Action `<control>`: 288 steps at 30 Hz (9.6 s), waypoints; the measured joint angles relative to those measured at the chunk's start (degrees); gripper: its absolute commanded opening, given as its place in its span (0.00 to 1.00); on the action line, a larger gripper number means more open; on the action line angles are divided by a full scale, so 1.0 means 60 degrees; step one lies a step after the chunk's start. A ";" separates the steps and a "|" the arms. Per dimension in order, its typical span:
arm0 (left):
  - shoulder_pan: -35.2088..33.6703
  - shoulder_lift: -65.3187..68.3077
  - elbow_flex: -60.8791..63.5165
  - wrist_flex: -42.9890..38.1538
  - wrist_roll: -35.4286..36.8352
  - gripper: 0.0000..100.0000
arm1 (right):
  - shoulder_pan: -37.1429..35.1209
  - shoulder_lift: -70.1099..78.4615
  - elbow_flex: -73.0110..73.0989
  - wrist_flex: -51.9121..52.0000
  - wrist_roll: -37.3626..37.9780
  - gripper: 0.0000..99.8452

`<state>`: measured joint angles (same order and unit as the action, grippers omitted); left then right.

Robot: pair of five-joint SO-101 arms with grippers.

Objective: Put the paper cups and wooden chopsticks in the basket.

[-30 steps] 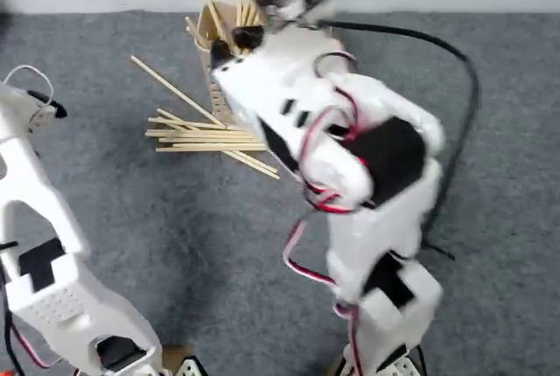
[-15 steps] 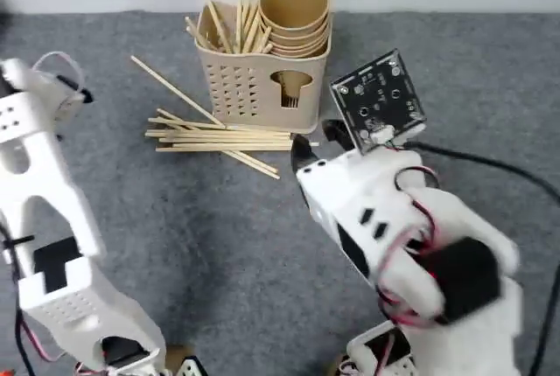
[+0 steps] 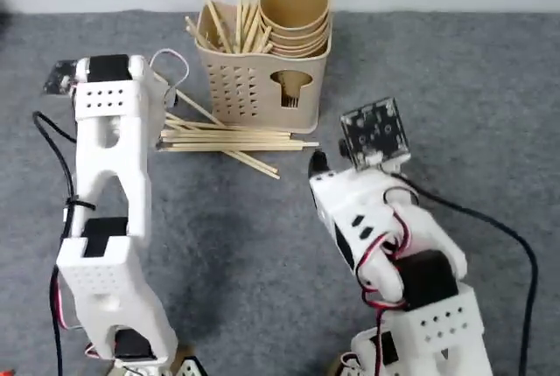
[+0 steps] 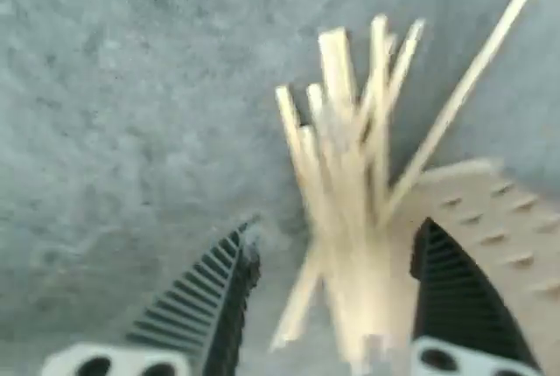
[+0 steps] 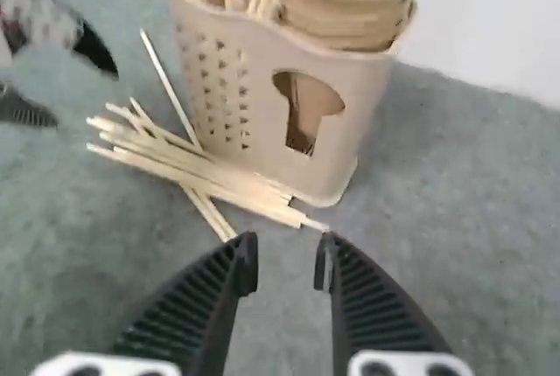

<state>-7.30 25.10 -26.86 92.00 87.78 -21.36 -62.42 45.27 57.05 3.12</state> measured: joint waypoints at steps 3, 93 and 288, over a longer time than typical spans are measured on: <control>-0.0015 0.0059 0.0000 -0.0440 0.0908 0.26 | 0.0000 -0.0645 0.0747 0.0000 0.0000 0.12; 0.0264 0.0440 0.5260 -0.5333 0.0542 0.01 | -0.1407 -0.1802 0.3546 -0.0059 0.0000 0.11; 0.2315 -0.4249 0.6549 -1.6161 -1.2718 0.02 | -0.1407 -0.6799 0.5993 -0.0059 0.0000 0.11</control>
<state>6.59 -0.40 12.44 -4.97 11.47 -29.80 -103.21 81.23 56.70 3.12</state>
